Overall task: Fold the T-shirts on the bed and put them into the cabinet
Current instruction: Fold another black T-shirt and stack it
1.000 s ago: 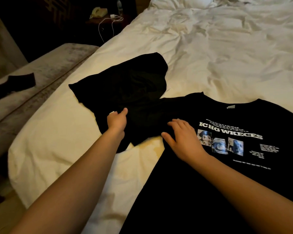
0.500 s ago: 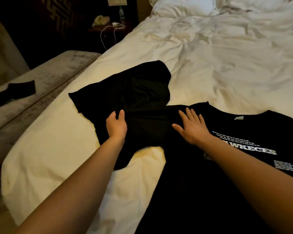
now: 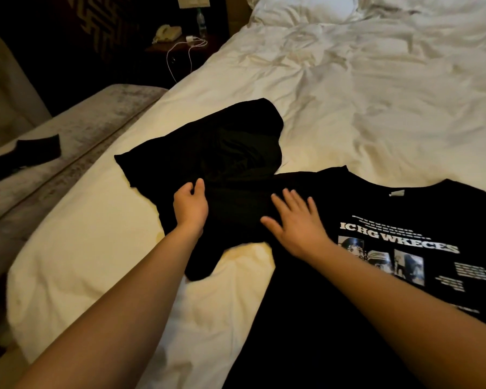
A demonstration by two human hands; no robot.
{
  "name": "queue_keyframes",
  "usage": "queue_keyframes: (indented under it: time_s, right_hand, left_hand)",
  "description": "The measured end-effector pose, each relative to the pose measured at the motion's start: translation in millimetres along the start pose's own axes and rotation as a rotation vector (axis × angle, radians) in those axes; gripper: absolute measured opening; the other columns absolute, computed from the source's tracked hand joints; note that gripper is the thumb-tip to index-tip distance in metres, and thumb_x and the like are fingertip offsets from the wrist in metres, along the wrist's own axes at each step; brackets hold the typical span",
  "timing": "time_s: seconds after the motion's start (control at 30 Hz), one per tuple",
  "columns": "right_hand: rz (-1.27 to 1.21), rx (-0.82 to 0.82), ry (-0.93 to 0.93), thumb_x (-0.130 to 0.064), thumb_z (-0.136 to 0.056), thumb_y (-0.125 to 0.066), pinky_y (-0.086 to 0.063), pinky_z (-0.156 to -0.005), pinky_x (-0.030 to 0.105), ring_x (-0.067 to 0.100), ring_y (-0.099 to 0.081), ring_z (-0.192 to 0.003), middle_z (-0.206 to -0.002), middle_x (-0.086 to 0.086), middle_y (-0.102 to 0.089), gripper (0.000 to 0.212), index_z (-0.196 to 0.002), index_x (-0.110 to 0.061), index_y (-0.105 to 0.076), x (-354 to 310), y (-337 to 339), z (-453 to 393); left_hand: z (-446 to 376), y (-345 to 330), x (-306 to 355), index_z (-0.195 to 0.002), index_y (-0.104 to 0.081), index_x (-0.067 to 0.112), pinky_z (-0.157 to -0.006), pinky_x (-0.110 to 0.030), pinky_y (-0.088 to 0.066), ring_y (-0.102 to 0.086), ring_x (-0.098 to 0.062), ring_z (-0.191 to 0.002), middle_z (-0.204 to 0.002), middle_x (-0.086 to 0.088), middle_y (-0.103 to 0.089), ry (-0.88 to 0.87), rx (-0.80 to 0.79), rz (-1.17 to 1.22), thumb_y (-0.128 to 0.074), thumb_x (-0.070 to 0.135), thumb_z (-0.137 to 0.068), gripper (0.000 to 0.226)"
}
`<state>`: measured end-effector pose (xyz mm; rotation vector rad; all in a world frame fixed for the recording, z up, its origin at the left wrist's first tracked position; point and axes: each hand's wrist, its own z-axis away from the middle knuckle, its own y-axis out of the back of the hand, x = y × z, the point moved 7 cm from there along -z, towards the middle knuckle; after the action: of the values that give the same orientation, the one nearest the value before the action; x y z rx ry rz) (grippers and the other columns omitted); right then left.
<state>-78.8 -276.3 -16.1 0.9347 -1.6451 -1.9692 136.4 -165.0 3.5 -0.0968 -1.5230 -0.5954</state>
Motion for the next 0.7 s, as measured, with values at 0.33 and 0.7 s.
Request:
queue_keyframes:
  time_s: [0.33, 0.7]
  right_hand:
    - [-1.060, 0.159, -0.166, -0.045, -0.103, -0.042, -0.040, -0.104, 0.027, 0.015, -0.051, -0.129, -0.137, -0.003, -0.057, 0.045, -0.139, -0.021, -0.053, 35, 34, 35]
    - [-1.681, 0.376, -0.616, -0.067, -0.095, -0.043, -0.053, -0.068, 0.032, 0.011, -0.069, -0.066, -0.082, 0.001, -0.076, 0.061, -0.102, -0.012, -0.069, 127, 34, 90]
  left_hand:
    - [41, -51, 97, -0.057, -0.040, 0.018, -0.048, -0.027, -0.030, -0.041, -0.017, -0.045, -0.052, -0.003, -0.038, -0.170, -0.235, 0.041, -0.061, 0.034, -0.098, 0.049]
    - [129, -146, 122, -0.104, -0.071, 0.008, -0.045, -0.024, -0.048, -0.061, -0.022, -0.052, -0.064, -0.011, -0.063, -0.015, -0.860, -0.001, -0.045, 0.045, -0.104, 0.046]
